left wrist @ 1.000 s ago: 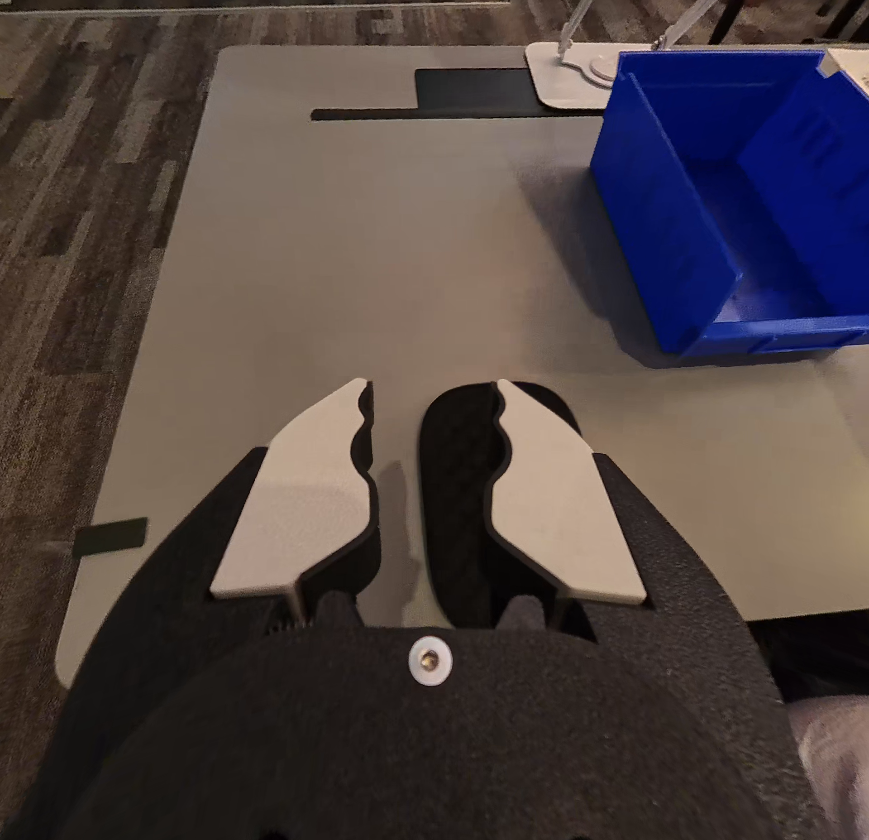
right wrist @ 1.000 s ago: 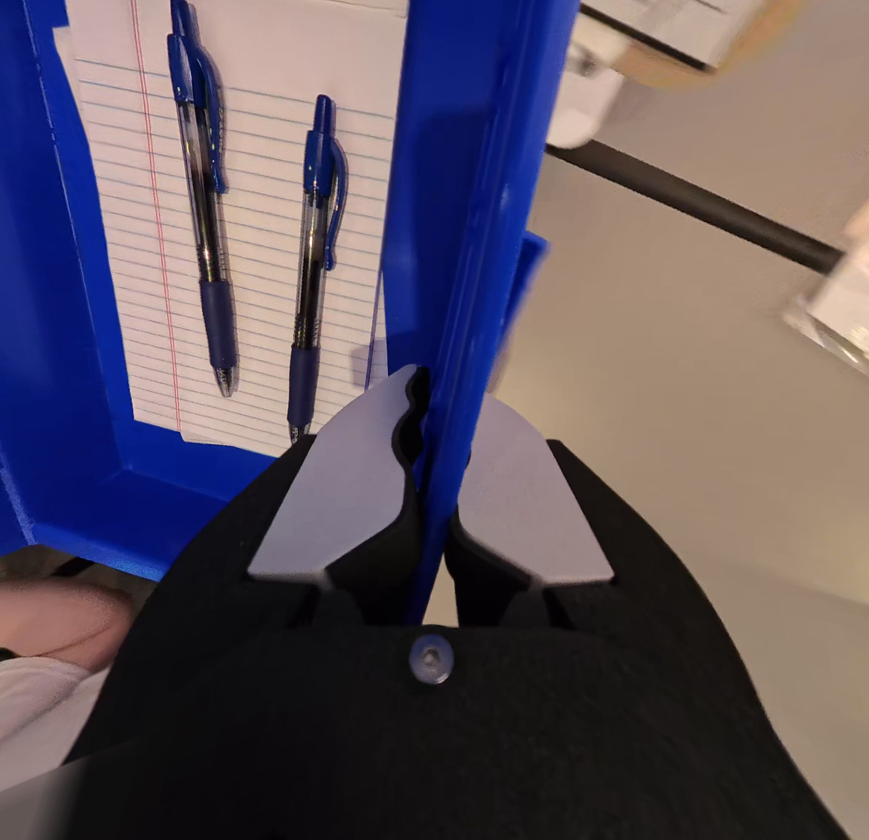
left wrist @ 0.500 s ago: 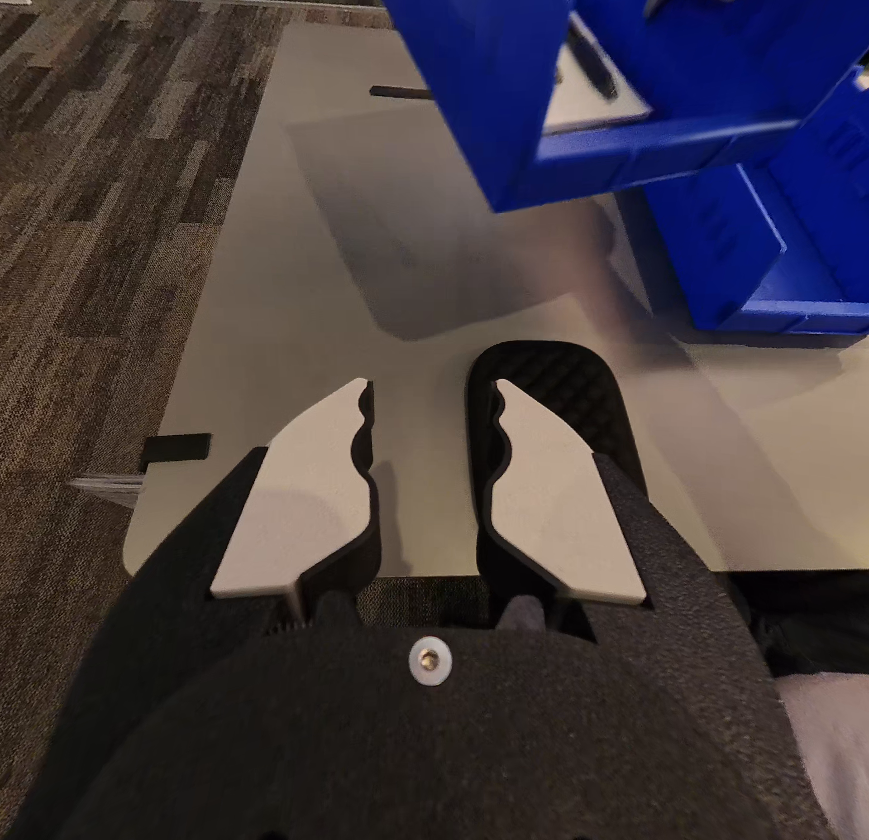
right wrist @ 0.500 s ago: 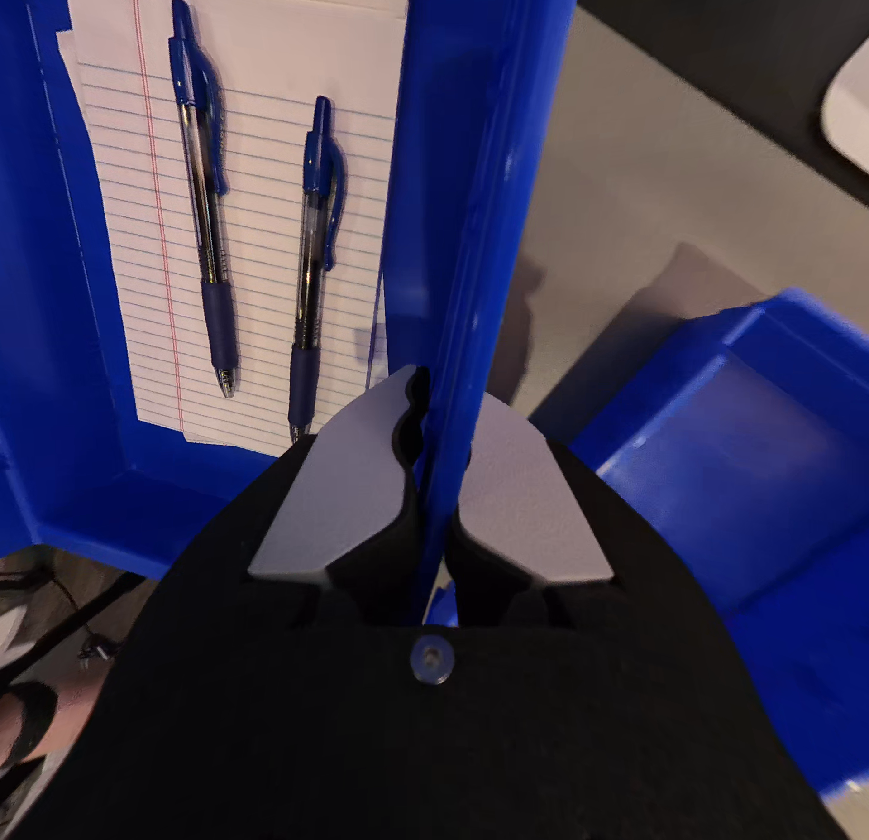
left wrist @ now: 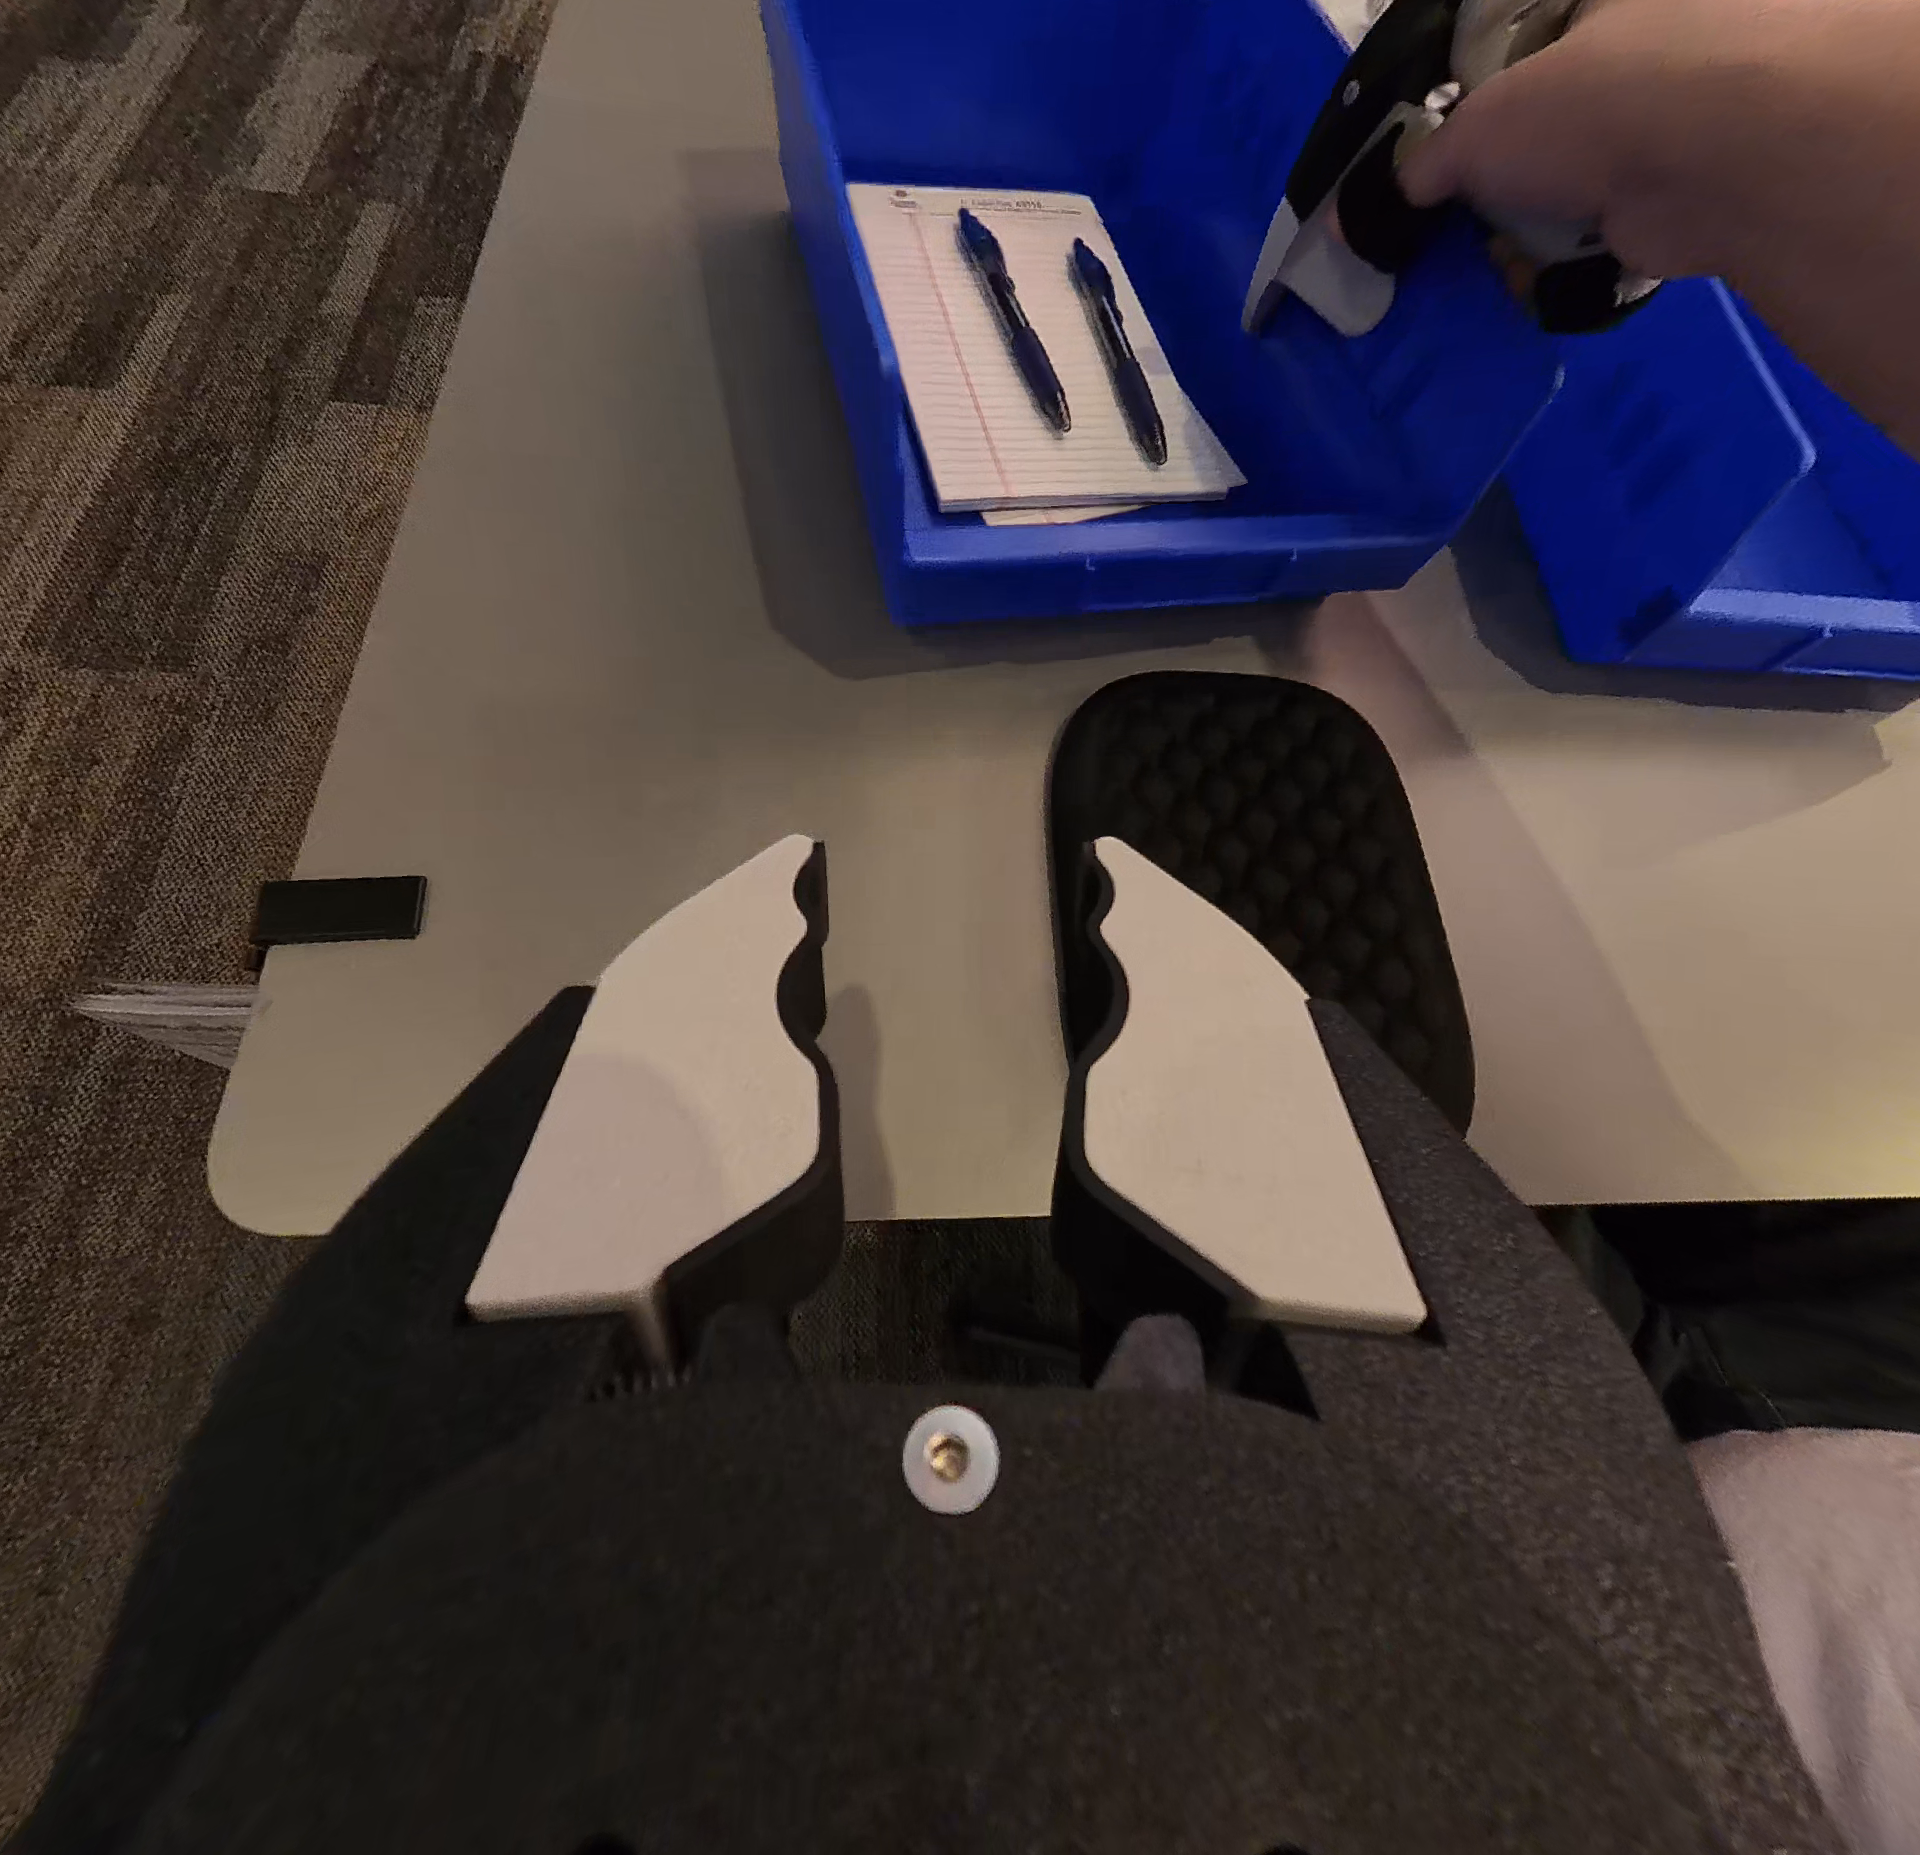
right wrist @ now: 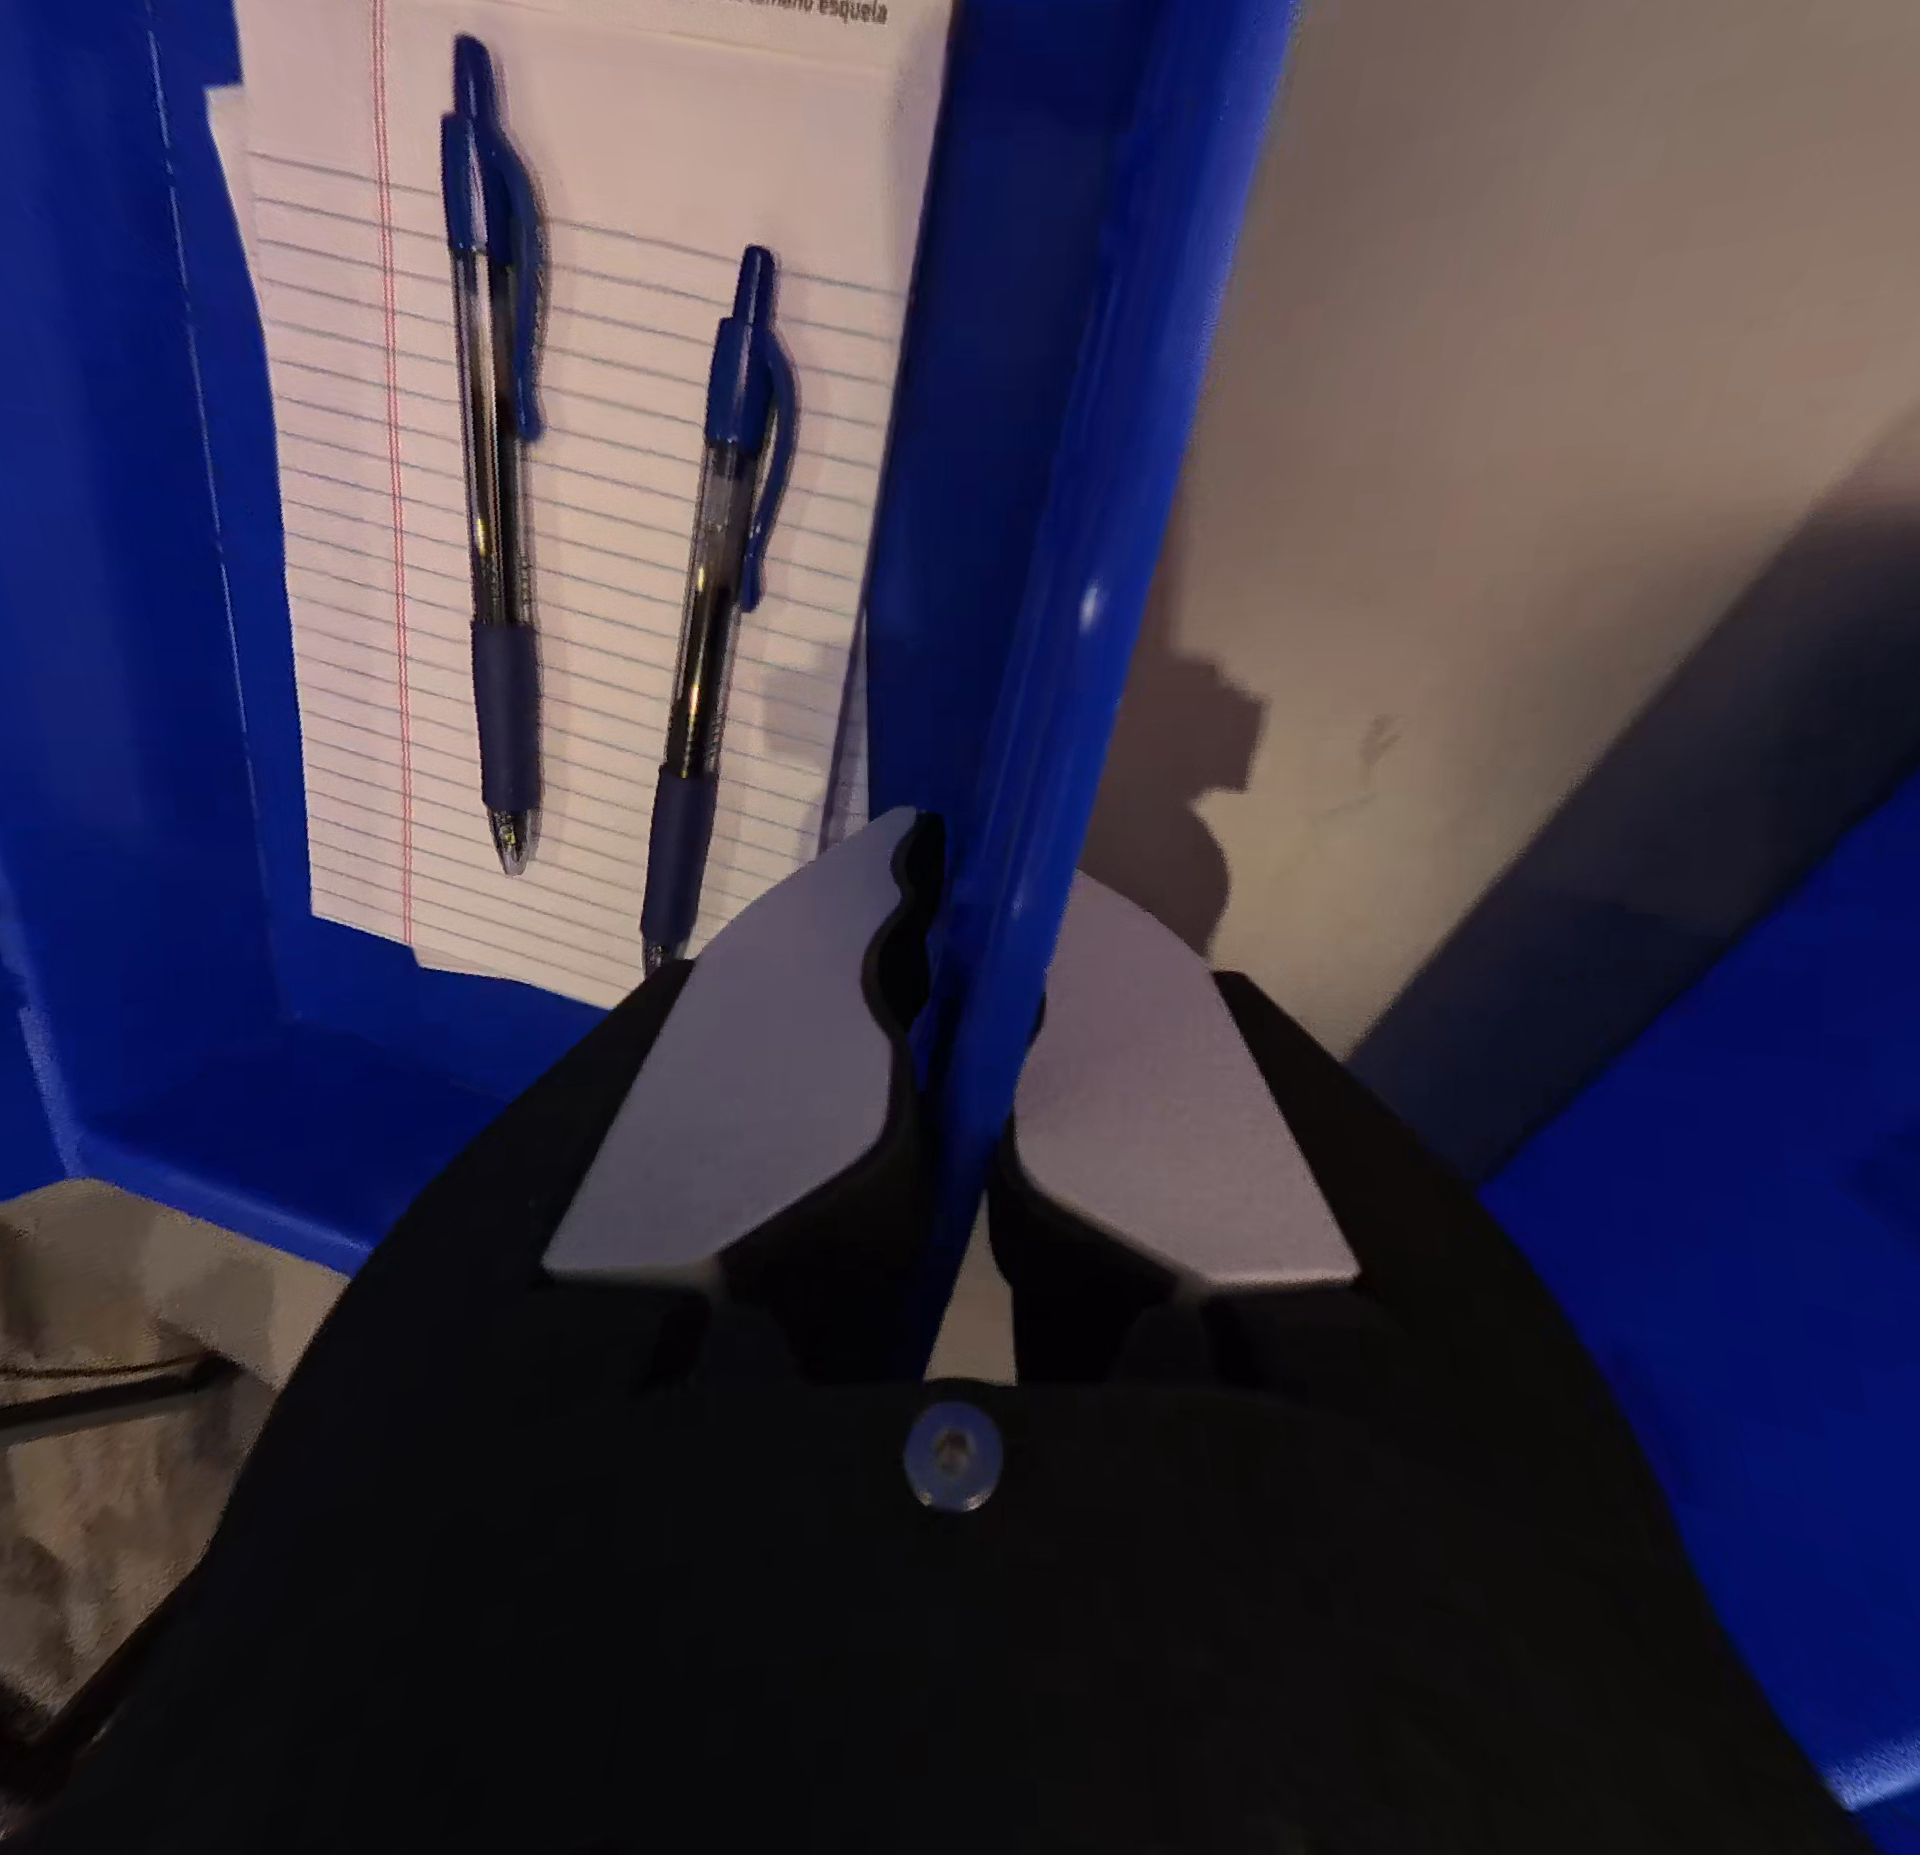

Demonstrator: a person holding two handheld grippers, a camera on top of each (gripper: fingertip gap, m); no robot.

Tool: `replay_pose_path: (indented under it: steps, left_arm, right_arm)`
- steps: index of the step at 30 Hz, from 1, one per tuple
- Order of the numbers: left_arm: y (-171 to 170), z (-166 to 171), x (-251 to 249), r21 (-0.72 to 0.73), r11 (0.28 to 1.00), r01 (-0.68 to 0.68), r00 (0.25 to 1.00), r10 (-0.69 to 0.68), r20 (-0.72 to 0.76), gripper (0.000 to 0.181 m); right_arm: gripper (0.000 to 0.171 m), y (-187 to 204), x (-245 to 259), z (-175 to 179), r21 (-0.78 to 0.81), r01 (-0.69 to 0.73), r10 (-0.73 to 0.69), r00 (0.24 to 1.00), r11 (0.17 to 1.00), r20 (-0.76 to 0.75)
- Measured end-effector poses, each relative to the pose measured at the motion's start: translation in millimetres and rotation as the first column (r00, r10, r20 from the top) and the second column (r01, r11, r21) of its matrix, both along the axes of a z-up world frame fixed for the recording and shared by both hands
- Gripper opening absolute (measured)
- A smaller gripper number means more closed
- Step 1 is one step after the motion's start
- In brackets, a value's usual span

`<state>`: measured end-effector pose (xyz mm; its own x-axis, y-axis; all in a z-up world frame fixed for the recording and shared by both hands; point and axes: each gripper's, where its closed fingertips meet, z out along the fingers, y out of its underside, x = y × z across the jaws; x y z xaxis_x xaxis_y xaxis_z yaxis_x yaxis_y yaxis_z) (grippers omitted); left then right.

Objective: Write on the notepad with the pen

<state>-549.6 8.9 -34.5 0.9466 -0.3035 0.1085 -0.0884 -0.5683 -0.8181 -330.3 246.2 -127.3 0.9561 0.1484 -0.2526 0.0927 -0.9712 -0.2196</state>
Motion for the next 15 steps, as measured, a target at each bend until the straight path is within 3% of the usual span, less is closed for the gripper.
replay_pose_path:
  steps: [3,15]
  left_arm:
    - [1.3,-3.3,2.9,-0.004,1.0,0.007,1.0,-0.007,0.016,0.045]
    - [3.0,-8.4,23.4,-0.017,0.998,0.063,0.998,-0.062,0.027,0.045]
  right_arm:
    - [0.01,-1.9,-2.0,1.0,0.003,-0.005,0.005,0.998,1.0,0.065]
    - [0.027,-13.6,-23.4,6.3,0.037,0.094,-0.09,0.991,0.995,-0.102]
